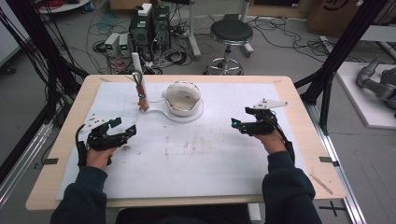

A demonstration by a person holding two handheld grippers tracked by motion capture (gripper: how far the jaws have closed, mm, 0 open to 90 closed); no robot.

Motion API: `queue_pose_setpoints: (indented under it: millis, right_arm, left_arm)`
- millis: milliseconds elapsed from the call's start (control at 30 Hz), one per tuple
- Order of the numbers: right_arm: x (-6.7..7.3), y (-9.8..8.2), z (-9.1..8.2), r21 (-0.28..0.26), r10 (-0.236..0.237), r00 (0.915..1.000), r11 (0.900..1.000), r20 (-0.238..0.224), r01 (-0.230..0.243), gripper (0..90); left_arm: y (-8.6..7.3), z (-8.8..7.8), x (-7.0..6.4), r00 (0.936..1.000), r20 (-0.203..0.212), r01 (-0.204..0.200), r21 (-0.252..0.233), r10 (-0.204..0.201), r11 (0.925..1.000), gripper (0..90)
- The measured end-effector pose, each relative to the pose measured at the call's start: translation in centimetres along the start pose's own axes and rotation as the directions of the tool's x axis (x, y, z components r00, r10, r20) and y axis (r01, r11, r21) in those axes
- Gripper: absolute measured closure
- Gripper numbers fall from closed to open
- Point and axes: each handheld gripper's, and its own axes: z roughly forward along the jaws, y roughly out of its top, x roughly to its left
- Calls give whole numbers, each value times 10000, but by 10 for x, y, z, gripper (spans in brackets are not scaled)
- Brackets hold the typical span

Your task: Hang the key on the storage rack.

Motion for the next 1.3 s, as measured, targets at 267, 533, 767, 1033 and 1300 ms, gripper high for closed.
queue_pose_setpoints:
  millis: [267, 533, 767, 1033, 1300]
  right_arm:
    - [-12, -36, -22, -60, 678, 9967, 9977, 454, -676, 174]
    - [-18, -51, -36, -441, 966, 9915, 9947, 869, -930, 174]
    - [-16, -54, -39, -450, 731, 9915, 9966, 1075, -686, 174]
    - [-16, -57, -41, -397, 517, 9860, 9982, 1583, -460, 174]
    - [-14, -58, -44, -355, 544, 9828, 9982, 1763, -489, 174]
  left_arm:
    - [1, 2, -3, 10000, 4, -4, -55, 4, 10000, 192]
    - [2, 0, -3, 10000, -9, -93, -110, 93, 9999, 192]
    - [2, -1, -4, 9998, -19, -205, -128, 205, 9997, 192]
    - [3, -1, -4, 9995, -35, -329, -160, 328, 9993, 192]
    - [3, -1, -5, 9992, 47, -385, -180, 386, 9991, 192]
